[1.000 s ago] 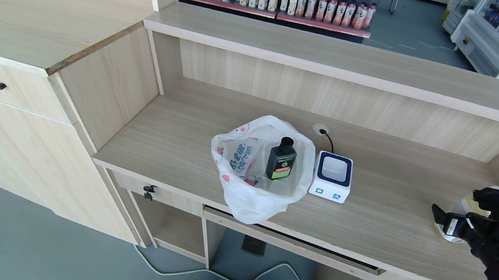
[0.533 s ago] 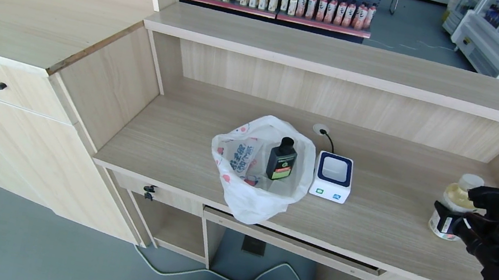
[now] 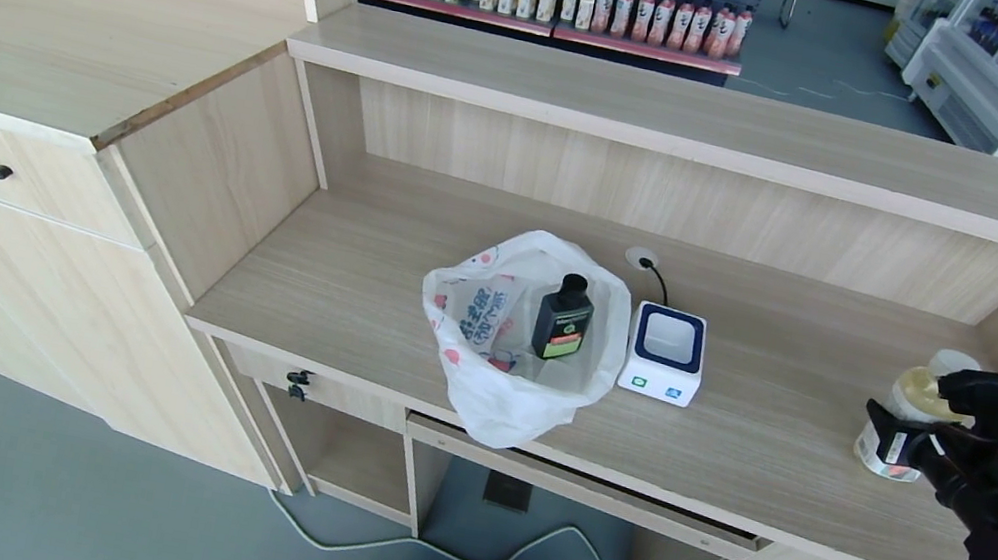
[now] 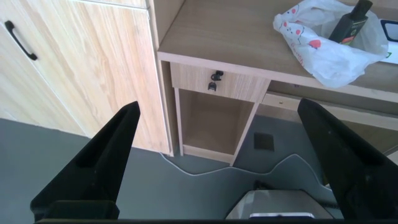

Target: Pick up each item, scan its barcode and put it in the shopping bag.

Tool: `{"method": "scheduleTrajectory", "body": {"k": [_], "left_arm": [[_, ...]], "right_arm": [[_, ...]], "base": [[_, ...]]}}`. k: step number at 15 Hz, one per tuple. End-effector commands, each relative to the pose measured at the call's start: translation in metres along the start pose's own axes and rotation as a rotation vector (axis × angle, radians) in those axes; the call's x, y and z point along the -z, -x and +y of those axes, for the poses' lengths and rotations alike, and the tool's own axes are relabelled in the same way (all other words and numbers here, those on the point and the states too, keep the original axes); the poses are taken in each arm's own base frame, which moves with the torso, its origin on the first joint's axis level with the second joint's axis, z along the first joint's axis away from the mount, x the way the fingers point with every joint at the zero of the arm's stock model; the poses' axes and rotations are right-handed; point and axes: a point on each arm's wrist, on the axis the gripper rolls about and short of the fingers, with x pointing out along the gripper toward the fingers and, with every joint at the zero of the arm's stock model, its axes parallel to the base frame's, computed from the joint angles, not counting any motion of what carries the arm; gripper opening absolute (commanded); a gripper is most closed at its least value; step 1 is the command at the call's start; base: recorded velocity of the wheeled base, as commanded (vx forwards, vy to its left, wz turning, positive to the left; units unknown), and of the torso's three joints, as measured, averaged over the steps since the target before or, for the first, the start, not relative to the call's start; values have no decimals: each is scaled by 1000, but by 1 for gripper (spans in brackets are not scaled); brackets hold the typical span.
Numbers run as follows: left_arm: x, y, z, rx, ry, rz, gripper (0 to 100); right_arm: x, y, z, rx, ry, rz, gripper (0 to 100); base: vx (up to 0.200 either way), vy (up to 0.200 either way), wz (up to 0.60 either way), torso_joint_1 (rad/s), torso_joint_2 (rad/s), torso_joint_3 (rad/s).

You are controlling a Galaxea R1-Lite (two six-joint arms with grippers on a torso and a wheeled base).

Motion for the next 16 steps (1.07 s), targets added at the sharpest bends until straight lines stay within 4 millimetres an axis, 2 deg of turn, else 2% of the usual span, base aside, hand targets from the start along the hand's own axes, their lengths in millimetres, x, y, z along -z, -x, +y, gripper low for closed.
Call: {"method": "scheduleTrajectory", "body": {"k": [1,4,6,7,8,9,10,12,16], "left_arm": [[0,0,0,0,0,-1,100],[0,0,0,0,0,-1,100],[0,0,0,0,0,-1,100],[0,0,0,0,0,-1,100],[0,0,0,0,0,-1,100],[0,0,0,0,0,-1,100],[0,0,0,0,0,-1,100],[0,0,0,0,0,-1,100],[0,0,0,0,0,-1,100]], "right_arm": [[-10,5,-2,5,-1,-19,0],[-32,19,-4,-3,-24,-20,0],[-112,49,-5,-185,-65,-154,0],[-149,75,-6,-315,-84,-190,0],[-166,89,-5,-377,-97,-199,0],[-201,130,3,-565,-156,-219,0],[-221,160,14,-716,-229,-229,0],[-240,196,41,-947,-333,-230,0],[-272,246,99,-1338,-336,-309,0]], "base": [[0,0,0,0,0,0],[0,0,0,0,0,0],[0,0,0,0,0,0],[0,0,0,0,0,0],[0,0,0,0,0,0],[0,0,0,0,0,0],[0,0,0,0,0,0],[0,0,0,0,0,0],[0,0,0,0,0,0]]}}
